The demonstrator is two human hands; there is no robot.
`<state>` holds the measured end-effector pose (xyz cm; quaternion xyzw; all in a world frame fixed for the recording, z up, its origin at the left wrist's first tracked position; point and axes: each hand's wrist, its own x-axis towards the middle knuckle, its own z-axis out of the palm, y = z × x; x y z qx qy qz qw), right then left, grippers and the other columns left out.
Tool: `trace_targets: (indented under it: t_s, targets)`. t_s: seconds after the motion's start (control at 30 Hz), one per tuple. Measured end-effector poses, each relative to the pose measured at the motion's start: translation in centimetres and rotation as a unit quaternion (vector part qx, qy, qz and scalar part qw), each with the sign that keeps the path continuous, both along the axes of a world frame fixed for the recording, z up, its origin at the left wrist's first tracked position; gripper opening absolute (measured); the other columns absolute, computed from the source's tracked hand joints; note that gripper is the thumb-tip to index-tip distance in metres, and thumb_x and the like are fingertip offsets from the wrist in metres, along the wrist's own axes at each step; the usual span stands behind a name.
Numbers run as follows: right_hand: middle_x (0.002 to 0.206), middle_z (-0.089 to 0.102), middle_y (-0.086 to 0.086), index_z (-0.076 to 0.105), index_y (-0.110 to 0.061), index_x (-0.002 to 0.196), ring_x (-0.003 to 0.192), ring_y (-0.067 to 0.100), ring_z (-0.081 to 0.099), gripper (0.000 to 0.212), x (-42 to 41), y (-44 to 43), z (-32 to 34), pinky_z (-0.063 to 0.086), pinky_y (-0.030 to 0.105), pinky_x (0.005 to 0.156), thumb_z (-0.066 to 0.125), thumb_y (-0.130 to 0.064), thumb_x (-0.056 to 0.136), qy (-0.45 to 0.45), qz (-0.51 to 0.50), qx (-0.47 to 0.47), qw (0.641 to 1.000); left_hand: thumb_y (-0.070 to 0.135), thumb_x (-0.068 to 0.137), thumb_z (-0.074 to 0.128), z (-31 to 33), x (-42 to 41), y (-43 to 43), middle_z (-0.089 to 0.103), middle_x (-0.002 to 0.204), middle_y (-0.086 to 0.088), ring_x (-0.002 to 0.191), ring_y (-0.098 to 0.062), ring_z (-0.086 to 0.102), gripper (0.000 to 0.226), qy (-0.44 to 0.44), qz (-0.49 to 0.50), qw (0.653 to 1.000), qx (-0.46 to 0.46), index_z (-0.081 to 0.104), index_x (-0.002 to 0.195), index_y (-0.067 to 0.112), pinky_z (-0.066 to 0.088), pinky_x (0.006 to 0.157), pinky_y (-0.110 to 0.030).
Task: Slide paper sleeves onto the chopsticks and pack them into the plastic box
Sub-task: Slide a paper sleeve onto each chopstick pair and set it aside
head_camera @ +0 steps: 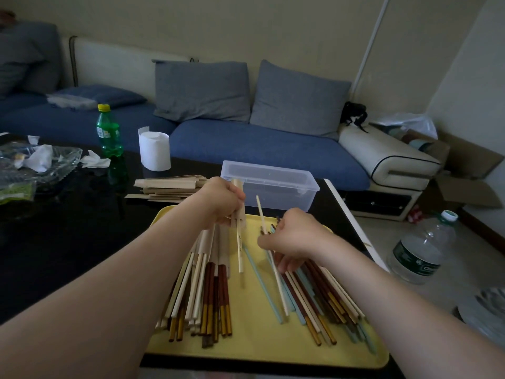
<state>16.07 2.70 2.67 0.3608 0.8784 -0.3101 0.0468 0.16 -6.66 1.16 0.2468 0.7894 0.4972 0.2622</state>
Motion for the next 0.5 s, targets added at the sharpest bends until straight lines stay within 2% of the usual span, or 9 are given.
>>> trace_targets:
  t_s: [0.17,0.23,0.33,0.5]
  targets:
    - [0.082,0.082,0.011,0.072,-0.003,0.107,0.073,0.024,0.082,0.015,0.83,0.44,0.51,0.060,0.030,0.059,0.071,-0.016,0.099,-0.003,0.083,-0.098,0.992,0.003,0.099,0.064,-0.25,-0.41,-0.11,0.064,0.117,-0.017,0.095,-0.028,0.072,0.016,-0.007,0.021,0.999,0.025,0.069,0.105,0.017,0.059,0.051,-0.028]
    - [0.079,0.081,0.009,0.071,-0.007,0.107,0.071,0.022,0.081,0.012,0.95,0.43,0.54,0.059,0.028,0.057,0.072,-0.014,0.097,-0.027,0.113,-0.099,0.988,0.001,0.099,0.064,-0.26,-0.40,-0.14,0.062,0.118,-0.017,0.095,-0.029,0.072,0.019,-0.013,0.028,0.999,0.037,0.069,0.105,0.017,0.058,0.049,-0.026]
    - [0.081,0.081,0.009,0.069,-0.007,0.114,0.072,0.023,0.080,0.018,1.04,0.50,0.56,0.062,0.028,0.059,0.073,-0.014,0.097,-0.065,0.134,-0.099,0.984,-0.002,0.099,0.062,-0.26,-0.38,-0.21,0.059,0.122,-0.018,0.099,-0.031,0.070,0.023,-0.011,0.034,0.998,0.053,0.069,0.105,0.019,0.058,0.049,-0.025]
    - [0.082,0.081,0.011,0.067,-0.007,0.116,0.071,0.024,0.079,0.019,1.11,0.65,0.52,0.063,0.029,0.060,0.073,-0.013,0.098,-0.082,0.139,-0.101,0.982,-0.001,0.099,0.063,-0.20,-0.45,-0.41,0.060,0.122,-0.017,0.099,-0.031,0.071,0.023,-0.011,0.041,0.997,0.069,0.069,0.106,0.020,0.059,0.052,-0.025]
